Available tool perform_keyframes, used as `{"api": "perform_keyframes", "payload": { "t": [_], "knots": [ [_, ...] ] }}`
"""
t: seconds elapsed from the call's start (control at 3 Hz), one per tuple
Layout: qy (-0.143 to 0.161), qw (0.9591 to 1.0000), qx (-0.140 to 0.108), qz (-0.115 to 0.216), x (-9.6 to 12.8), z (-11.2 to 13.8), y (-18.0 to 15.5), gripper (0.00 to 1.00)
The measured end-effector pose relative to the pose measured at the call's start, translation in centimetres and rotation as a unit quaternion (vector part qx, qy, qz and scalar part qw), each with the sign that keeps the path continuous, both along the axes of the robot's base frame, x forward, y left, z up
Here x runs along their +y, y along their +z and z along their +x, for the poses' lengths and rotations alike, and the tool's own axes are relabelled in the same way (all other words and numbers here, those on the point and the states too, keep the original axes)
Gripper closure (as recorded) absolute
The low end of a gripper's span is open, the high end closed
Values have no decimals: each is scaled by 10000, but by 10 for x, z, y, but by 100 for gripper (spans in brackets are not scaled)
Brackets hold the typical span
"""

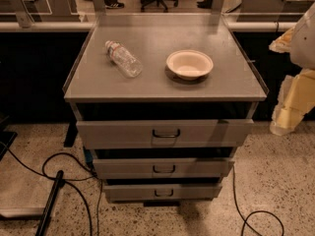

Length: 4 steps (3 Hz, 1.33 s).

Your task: Open bottom drawer

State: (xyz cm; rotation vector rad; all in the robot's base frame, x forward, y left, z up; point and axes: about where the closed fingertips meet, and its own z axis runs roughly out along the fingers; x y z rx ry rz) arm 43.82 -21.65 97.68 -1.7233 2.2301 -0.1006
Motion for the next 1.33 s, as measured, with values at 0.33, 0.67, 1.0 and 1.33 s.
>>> {"api": "perform_keyframes", "payload": {
  "t": [0.33,0.67,1.0,1.33],
  "knots": [
    [-1,10000,1,0,0,0,0,0],
    [-31,10000,65,19,5,-3,-9,0],
    [-15,9997,175,166,37,-20,-35,0],
    [210,9943,955,416,68,-46,-112,0]
  ]
}}
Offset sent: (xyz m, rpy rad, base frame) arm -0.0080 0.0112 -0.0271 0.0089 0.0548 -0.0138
